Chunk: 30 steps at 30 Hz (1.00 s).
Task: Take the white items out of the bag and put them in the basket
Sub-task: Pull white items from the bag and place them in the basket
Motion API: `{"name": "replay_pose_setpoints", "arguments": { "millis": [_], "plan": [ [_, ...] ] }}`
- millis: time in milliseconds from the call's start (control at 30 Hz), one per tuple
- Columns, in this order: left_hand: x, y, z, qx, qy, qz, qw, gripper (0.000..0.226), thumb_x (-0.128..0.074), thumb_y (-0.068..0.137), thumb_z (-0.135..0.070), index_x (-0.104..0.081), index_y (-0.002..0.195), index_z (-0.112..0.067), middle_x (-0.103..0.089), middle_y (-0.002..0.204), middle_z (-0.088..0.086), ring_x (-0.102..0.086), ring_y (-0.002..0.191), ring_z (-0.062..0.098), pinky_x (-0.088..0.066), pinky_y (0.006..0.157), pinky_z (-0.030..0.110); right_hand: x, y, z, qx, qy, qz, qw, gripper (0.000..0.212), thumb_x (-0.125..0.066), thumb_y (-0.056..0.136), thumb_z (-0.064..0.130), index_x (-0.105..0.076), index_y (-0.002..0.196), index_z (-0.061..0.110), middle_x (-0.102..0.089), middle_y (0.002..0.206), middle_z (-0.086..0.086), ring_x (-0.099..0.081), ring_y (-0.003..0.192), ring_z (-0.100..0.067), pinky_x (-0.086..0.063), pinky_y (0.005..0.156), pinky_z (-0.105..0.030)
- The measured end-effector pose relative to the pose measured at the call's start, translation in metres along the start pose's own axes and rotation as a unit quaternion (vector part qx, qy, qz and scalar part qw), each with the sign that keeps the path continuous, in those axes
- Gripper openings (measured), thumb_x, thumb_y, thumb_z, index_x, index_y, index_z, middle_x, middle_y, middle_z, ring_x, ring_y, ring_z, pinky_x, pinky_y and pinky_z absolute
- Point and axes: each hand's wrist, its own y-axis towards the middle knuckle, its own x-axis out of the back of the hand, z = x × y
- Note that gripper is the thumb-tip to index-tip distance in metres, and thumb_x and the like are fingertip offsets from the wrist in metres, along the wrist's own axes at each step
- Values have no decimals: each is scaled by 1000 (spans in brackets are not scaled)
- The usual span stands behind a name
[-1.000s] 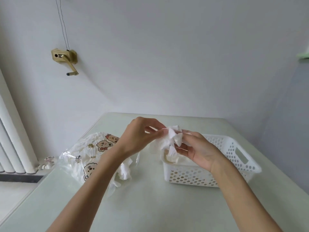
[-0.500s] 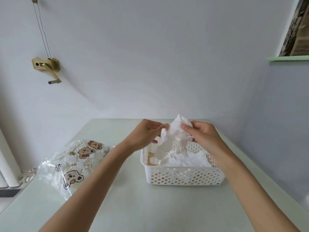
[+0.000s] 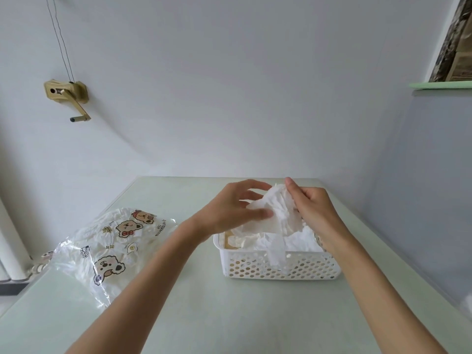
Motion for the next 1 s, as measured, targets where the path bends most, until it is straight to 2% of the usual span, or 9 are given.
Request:
{"name": "replay_pose_setpoints", "arguments": {
  "millis": [67, 133, 267, 433, 533, 633, 800, 900, 1000],
  "plan": [
    [1, -1, 2, 15, -9, -31, 999, 11, -71, 85, -17, -71, 94, -23, -73, 86, 0, -68, 75, 8, -56, 69, 25, 3, 0, -2, -25, 5, 9, 1000, 55, -47, 95, 49, -42, 57, 9, -41, 51, 2, -46, 46, -12, -43, 56, -27],
    [3, -3, 1, 38, -13, -62, 997, 9, -68, 87, -22, -73, 80, -18, -68, 68, -1, -61, 57, 7, -51, 51, 18, 6, -3, -1, -42, 1, 15, 999, 54, -43, 90, 59, -63, 82, 10, -66, 74, 1, -67, 67, -16, -56, 75, -33],
    [6, 0, -4, 57, 24, -91, 994, 21, -70, 85, -29, -74, 75, -11, -55, 55, -2, -45, 42, 5, -35, 41, 14, 9, -24, 9, 61, -46, 42, 996, 63, -57, 66, 80, -50, 108, 33, -56, 109, 19, -57, 96, 3, -47, 80, -21],
    [14, 1, -15, 74, 79, -24, 994, 16, -75, 82, -31, -78, 83, -15, -61, 58, -5, -49, 46, 3, -34, 41, 13, 16, -26, 8, 165, -152, 48, 973, 19, -75, 75, 41, -65, 87, 30, -66, 85, 18, -61, 80, -1, -45, 69, -19],
    [24, -3, -13, 107, 140, 36, 984, 3, -74, 82, -26, -76, 80, -27, -61, 62, -3, -49, 53, 7, -37, 43, 18, 48, -5, 13, 38, 3, 101, 994, 16, -71, 80, 30, -73, 90, 17, -73, 87, 6, -67, 82, -11, -50, 76, -24],
    [31, -4, -6, 117, 95, 46, 988, 12, -71, 84, -18, -75, 95, -21, -73, 80, 1, -63, 69, 8, -50, 63, 17, 64, 9, 13, -80, 222, 148, 960, 20, -60, 86, 25, -65, 95, 8, -69, 88, -5, -67, 76, -14, -56, 73, -26],
    [30, -7, 9, 129, -72, 8, 989, 17, -57, 95, -19, -71, 104, -14, -73, 95, 5, -67, 85, 14, -55, 72, 19, 56, 15, -2, -94, 248, -13, 964, 16, -47, 100, 21, -57, 90, 14, -62, 89, -6, -61, 76, -14, -50, 69, -27],
    [25, -7, 20, 131, -76, 20, 988, 22, -49, 100, -22, -70, 104, -18, -71, 97, 0, -66, 90, 12, -54, 76, 19, 51, 19, 1, -37, 171, -132, 976, 16, -45, 101, 24, -54, 91, 15, -52, 83, -4, -52, 76, -11, -43, 67, -23],
    [26, -4, 27, 128, 20, -2, 992, 25, -42, 102, -19, -62, 117, -21, -63, 120, -3, -59, 110, 12, -46, 90, 25, 50, 22, 15, 80, 46, -185, 978, 14, -39, 102, 26, -48, 99, 16, -43, 69, 7, -42, 50, 4, -33, 50, -10]
  ]
}}
